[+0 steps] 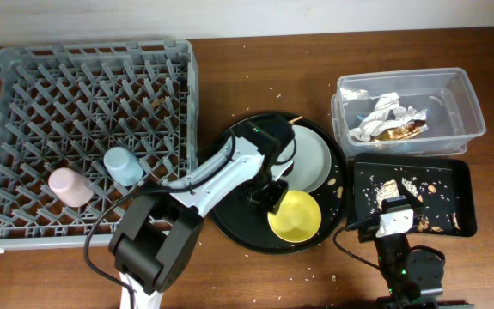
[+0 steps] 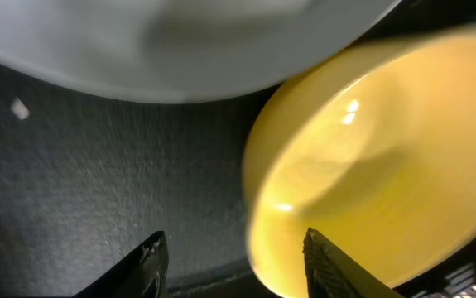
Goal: Sort waste into correct bins and load items into the dishwasher rack
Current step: 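Grasp the yellow bowl with the left gripper and place it in the rack, then grasp the white plate with the left gripper and stand it in the rack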
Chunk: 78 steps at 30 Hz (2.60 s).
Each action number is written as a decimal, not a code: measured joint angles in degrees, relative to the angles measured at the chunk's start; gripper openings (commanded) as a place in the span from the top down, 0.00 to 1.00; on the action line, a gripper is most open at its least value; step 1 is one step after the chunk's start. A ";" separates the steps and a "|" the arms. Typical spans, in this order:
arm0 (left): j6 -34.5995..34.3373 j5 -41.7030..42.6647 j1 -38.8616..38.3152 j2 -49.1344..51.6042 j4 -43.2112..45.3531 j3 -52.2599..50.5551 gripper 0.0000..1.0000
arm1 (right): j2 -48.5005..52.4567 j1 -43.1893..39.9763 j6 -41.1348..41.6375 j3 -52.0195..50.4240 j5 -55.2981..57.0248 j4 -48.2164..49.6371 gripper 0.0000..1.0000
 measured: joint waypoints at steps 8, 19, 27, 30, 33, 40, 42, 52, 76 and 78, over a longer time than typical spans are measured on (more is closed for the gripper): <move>-0.85 0.83 1.55 -0.17 -4.85 2.14 1.00 | 0.00 0.00 0.02 0.00 0.00 0.00 0.02; -18.53 -52.00 24.79 -12.85 -14.62 17.33 1.00 | -0.07 0.00 0.00 0.00 0.00 -0.02 0.02; -24.72 -70.25 24.76 -12.46 -0.79 -1.09 1.00 | -0.07 0.00 0.00 0.00 0.00 0.00 0.02; -25.88 -66.69 24.52 -12.48 -0.35 -1.07 1.00 | -0.07 0.00 0.04 0.00 0.00 0.00 0.02; -26.60 -62.16 23.93 -12.50 0.07 -0.98 1.00 | -0.07 0.00 0.00 0.00 0.00 0.00 0.02; -26.91 -48.68 21.44 -12.50 -2.78 -1.81 0.69 | -0.07 0.00 0.02 0.00 0.00 0.00 0.01; -26.47 -43.56 20.46 -12.50 -3.28 -1.77 0.49 | -0.07 0.00 0.00 0.00 0.00 0.00 0.02; -11.67 -16.26 13.66 -12.04 1.95 10.56 0.24 | -0.07 0.00 0.02 0.00 0.00 0.00 0.01; -5.79 -23.17 21.92 -0.63 -22.67 34.32 1.00 | -0.11 0.00 0.02 0.00 0.00 0.00 0.02; -11.56 -34.86 25.38 -1.64 -27.43 34.42 1.00 | -0.11 0.00 0.02 0.00 0.00 0.00 0.02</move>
